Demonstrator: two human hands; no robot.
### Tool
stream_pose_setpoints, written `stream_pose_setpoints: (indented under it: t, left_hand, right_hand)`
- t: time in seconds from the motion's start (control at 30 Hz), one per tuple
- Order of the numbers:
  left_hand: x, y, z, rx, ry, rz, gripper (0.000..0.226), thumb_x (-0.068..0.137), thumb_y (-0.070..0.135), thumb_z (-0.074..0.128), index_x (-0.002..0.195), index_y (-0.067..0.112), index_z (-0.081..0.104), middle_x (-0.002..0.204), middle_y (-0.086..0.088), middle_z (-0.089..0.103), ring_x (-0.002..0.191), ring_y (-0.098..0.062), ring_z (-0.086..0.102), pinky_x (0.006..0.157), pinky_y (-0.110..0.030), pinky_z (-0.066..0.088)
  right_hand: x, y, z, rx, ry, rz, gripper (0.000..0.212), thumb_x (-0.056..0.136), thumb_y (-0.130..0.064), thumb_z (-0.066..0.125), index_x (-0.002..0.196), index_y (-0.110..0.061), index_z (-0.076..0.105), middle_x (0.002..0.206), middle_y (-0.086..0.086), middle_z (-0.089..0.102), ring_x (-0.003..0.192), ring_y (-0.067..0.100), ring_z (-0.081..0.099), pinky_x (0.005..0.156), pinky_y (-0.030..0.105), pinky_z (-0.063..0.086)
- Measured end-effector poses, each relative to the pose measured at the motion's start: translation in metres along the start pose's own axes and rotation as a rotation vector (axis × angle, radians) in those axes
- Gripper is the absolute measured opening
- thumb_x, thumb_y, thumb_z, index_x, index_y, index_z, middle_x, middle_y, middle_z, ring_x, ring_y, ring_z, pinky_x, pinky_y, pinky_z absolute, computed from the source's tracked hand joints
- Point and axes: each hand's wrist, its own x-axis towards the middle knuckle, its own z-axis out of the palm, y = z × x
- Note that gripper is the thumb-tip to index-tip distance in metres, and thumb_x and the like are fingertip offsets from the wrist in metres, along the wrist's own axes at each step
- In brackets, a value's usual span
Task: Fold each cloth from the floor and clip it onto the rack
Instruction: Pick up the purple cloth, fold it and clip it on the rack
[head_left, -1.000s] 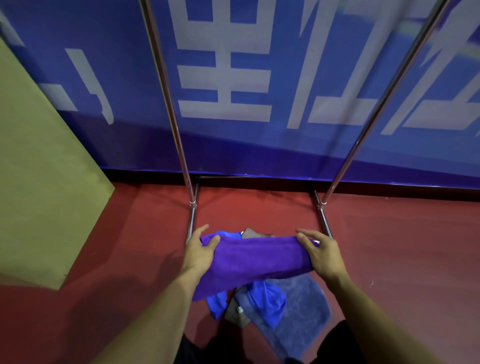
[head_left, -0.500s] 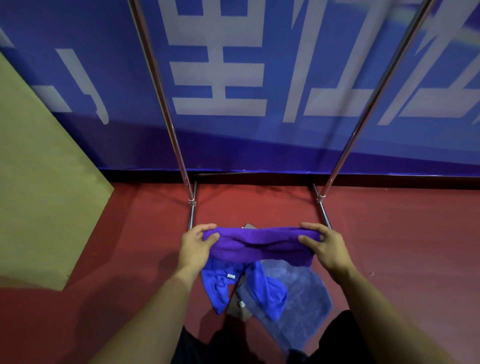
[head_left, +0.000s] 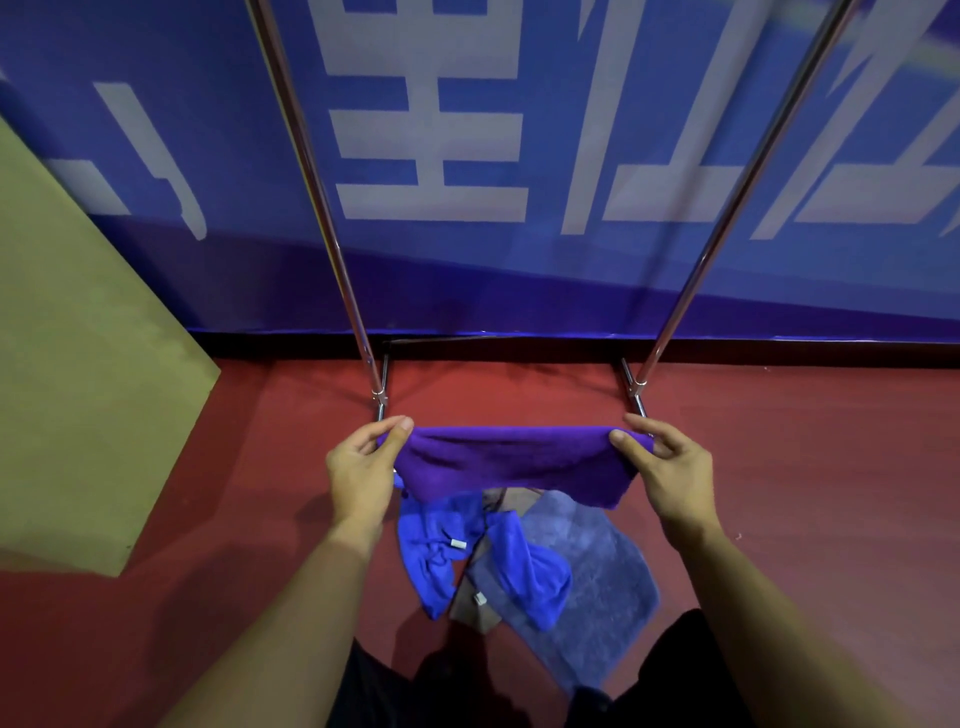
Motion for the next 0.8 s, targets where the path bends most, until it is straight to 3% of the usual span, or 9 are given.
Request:
stream_pose_setpoints:
  t: [0.07,0.17,0.3,0.37,0.43,0.57,0.7,0.8]
  left_hand:
    - [0.0,0.001,0.0,-0.01,0.0,0.005,0.011,0.085,0.009,0.078,0.095,0.013,0.077,0.087,0.001,0.078,0.08,-0.004,0.071,0.074,-0.012,0.053]
    - [0.0,-0.001,-0.001,0.017,-0.05,-0.019,0.018,0.087,0.009,0.076,0.105,0.012,0.075,0.1,-0.009,0.077,0.087,-0.008,0.072,0.083,-0.017,0.056]
    - [0.001,-0.008,-0.004,0.133,-0.233,-0.035,0.047,0.087,0.003,0.074,0.131,0.018,0.064,0.125,-0.006,0.07,0.116,-0.014,0.067,0.103,-0.031,0.051]
    - [0.003,-0.013,-0.006,0.199,-0.323,-0.046,0.061,0.086,0.0,0.074,0.137,0.029,0.057,0.13,-0.007,0.068,0.118,-0.017,0.066,0.105,-0.039,0.051]
    - [0.003,-0.02,-0.009,0.251,-0.37,-0.05,0.075,0.08,0.007,0.079,0.14,0.04,0.051,0.138,-0.005,0.063,0.124,-0.018,0.062,0.108,-0.046,0.048]
    - [0.008,-0.034,-0.012,0.363,-0.399,0.012,0.093,0.072,0.021,0.083,0.145,0.053,0.036,0.153,0.012,0.044,0.14,-0.011,0.046,0.115,-0.047,0.039]
    - [0.01,-0.03,-0.011,0.244,-0.291,0.023,0.09,0.067,0.019,0.084,0.137,0.057,0.044,0.14,0.01,0.055,0.126,-0.026,0.06,0.111,-0.056,0.043]
    - [0.012,-0.027,-0.013,0.177,-0.183,-0.028,0.087,0.07,0.005,0.086,0.123,0.064,0.05,0.13,0.006,0.058,0.12,-0.032,0.063,0.11,-0.058,0.043]
  right_hand:
    - [0.002,0.002,-0.002,0.006,0.022,-0.021,0.031,0.079,-0.011,0.083,0.109,-0.012,0.075,0.074,-0.012,0.077,0.068,-0.004,0.067,0.067,0.01,0.053]
    - [0.002,0.003,-0.002,0.01,0.007,0.006,0.037,0.08,-0.009,0.082,0.116,-0.009,0.072,0.092,0.001,0.078,0.074,0.0,0.069,0.071,0.013,0.055]
    - [0.003,0.01,-0.002,-0.104,-0.09,0.004,0.058,0.077,-0.004,0.084,0.129,-0.017,0.064,0.122,0.005,0.07,0.106,0.019,0.07,0.099,0.042,0.055]
    - [0.003,0.01,-0.003,-0.177,-0.139,-0.002,0.07,0.075,-0.004,0.085,0.136,-0.024,0.057,0.13,0.003,0.064,0.117,0.028,0.064,0.104,0.05,0.05]
    - [0.003,0.012,-0.002,-0.245,-0.165,-0.025,0.081,0.073,-0.009,0.086,0.142,-0.032,0.049,0.138,-0.001,0.057,0.124,0.026,0.058,0.11,0.048,0.045]
    - [-0.001,0.008,0.002,-0.373,-0.235,-0.092,0.086,0.075,-0.005,0.084,0.147,-0.024,0.043,0.135,-0.004,0.043,0.126,0.008,0.045,0.115,0.028,0.034]
    - [0.001,0.008,0.001,-0.425,-0.143,-0.105,0.07,0.075,-0.005,0.084,0.134,-0.023,0.052,0.126,-0.002,0.042,0.117,0.012,0.048,0.113,0.034,0.038]
    - [0.002,0.009,-0.001,-0.398,-0.107,-0.037,0.067,0.075,-0.006,0.085,0.129,-0.029,0.053,0.128,-0.001,0.038,0.109,0.018,0.052,0.106,0.034,0.044]
